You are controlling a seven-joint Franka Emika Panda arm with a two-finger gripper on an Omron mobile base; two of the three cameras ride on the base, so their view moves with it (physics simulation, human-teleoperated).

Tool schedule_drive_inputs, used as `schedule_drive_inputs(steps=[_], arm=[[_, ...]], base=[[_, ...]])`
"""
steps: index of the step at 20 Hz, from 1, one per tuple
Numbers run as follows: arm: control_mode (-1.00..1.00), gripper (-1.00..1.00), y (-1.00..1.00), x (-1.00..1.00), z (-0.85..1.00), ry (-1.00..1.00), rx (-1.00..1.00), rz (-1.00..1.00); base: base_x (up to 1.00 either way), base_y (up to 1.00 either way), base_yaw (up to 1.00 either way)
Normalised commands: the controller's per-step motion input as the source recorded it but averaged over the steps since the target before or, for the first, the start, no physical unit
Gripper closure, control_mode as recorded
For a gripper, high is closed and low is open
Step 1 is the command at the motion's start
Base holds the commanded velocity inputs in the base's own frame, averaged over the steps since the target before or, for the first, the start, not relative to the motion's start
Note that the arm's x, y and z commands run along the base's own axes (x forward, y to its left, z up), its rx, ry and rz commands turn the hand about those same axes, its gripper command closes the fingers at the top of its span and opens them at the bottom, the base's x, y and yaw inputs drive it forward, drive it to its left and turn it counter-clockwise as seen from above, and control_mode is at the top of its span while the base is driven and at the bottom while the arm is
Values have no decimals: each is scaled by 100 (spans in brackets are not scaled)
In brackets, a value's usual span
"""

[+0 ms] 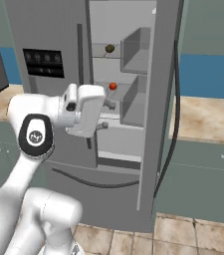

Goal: Retrieve the kiwi and apple from the fridge and place them into the bowl on the dining table.

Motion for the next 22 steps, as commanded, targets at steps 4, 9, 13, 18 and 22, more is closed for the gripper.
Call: schedule_drive_inputs(steps=[4, 9, 13, 18, 22], arm=[[-100, -100, 77, -79, -9, -57, 52, 0], [-100, -100, 73, -49, -6, -48, 59, 10], [-100, -100, 80, 13, 0, -16, 53, 34], [-100, -100, 43, 90, 0, 0, 32, 55], [-100, -100, 29, 100, -1, 0, 7, 54]], base=[[0, 0, 0], [0, 0, 0], [0, 0, 0], [0, 0, 0], [0, 0, 0]])
